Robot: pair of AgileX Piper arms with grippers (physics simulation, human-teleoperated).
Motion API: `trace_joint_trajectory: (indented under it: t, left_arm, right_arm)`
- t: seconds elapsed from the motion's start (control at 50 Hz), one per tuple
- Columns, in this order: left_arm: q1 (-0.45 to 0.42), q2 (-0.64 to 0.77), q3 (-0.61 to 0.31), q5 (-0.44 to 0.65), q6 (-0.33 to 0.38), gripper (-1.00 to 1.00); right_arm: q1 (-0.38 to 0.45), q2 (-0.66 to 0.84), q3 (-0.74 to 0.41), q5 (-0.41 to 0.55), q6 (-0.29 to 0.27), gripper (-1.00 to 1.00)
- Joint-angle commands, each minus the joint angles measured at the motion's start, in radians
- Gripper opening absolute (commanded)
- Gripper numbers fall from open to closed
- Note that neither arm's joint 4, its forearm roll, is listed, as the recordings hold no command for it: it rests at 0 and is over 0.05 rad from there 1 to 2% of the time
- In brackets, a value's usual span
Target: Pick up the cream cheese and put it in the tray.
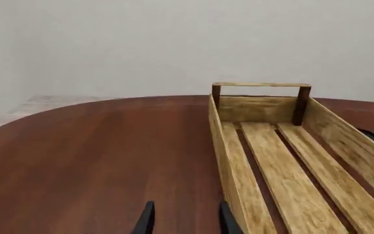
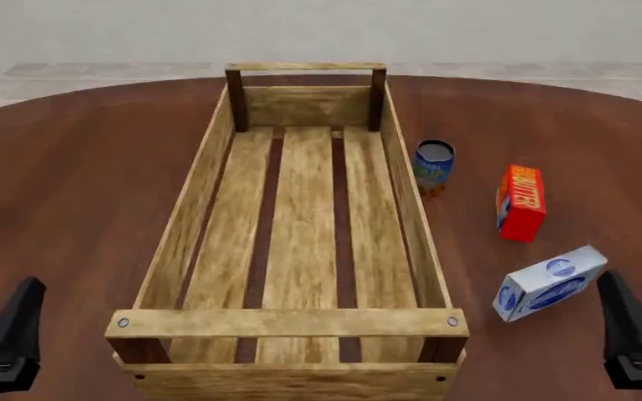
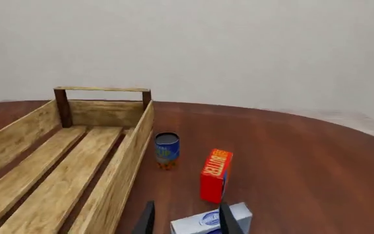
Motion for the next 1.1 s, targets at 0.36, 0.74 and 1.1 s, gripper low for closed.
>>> trace_joint_trajectory:
  t: [0.36, 0.74, 1.1]
  left_arm:
    - [0.012, -0.004, -0.055, 0.053, -0.014, 1.0]
    - [0.017, -0.001, -0.125, 0.123, 0.007, 1.0]
    - [-0.324, 0.393, -0.678, 0.31, -0.066, 1.0]
  right_arm:
    - [-0.107, -0.034, -0.227, 0.238, 0.02, 1.0]
    - [0.011, -0.035, -0.813, 0.785, -0.066, 1.0]
    - [0.008, -0.035, -0.838, 0.813, -0.06, 1.0]
